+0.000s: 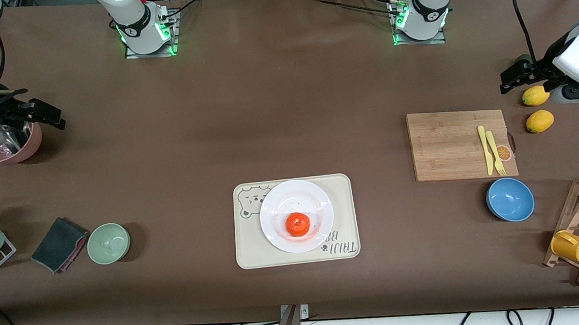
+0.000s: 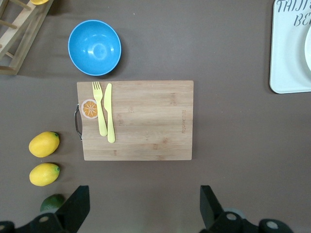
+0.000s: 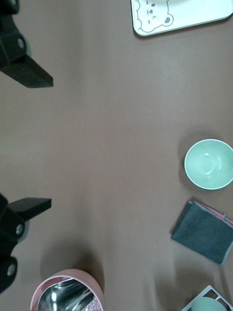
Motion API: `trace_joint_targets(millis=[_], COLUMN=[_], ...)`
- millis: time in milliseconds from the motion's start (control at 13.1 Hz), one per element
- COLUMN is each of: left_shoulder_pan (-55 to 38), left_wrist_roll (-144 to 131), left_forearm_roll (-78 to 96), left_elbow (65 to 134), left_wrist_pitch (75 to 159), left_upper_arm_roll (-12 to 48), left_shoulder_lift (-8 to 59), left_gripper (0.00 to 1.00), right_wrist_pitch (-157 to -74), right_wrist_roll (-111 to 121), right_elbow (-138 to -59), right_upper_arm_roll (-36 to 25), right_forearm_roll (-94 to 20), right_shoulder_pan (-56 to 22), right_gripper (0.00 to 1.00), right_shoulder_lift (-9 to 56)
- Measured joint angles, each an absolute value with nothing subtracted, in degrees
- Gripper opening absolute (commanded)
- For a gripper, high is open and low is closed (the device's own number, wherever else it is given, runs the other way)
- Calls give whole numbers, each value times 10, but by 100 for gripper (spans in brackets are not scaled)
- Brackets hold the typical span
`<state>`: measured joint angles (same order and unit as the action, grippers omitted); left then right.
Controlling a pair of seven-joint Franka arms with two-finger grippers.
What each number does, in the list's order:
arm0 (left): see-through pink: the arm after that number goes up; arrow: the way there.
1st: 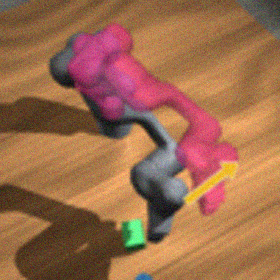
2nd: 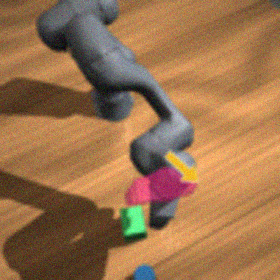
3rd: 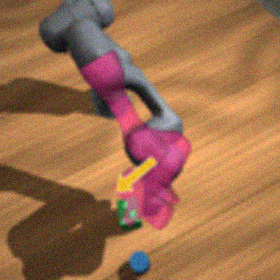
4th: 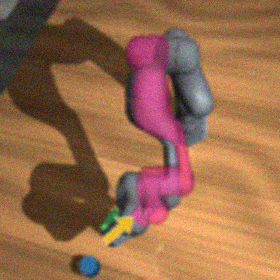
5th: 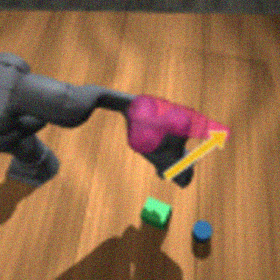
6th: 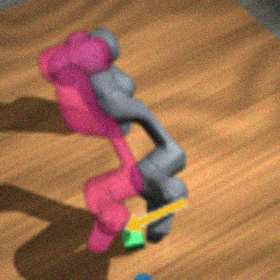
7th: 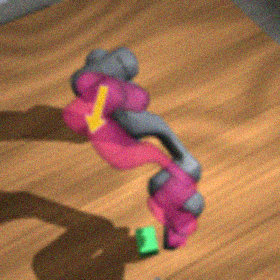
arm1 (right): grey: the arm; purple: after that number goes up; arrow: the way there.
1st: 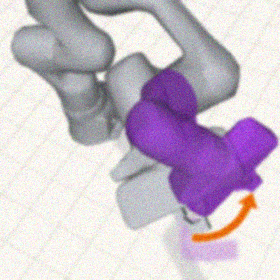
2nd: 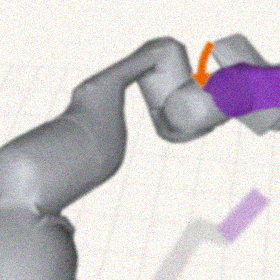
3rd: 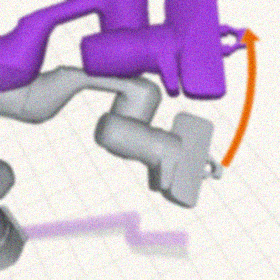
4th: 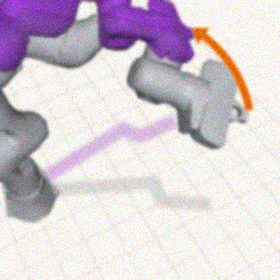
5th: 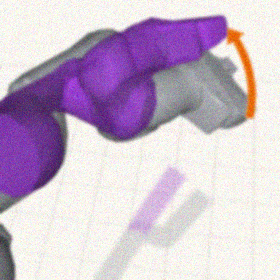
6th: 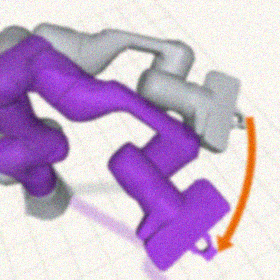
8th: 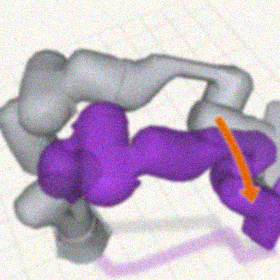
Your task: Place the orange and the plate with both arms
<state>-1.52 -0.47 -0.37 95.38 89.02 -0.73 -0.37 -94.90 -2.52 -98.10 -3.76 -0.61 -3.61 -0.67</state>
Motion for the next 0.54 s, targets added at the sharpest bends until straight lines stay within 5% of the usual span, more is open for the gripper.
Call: trace_joint_targets(millis=[536], left_shoulder_pan=[-15], left_wrist_roll=[-5], left_forearm_roll=[-4], left_elbow=[954], left_wrist_pitch=[890], left_upper_arm_roll=[-7], left_shoulder_lift=[-4], left_gripper=[100], right_wrist_pitch=[-944], right_wrist_roll=[-27], right_elbow=[-981], right_upper_arm_roll=[-28], right_forearm_roll=[-3], right_shoulder_pan=[-29], right_gripper=[100], right_shoulder_lift=[-9])
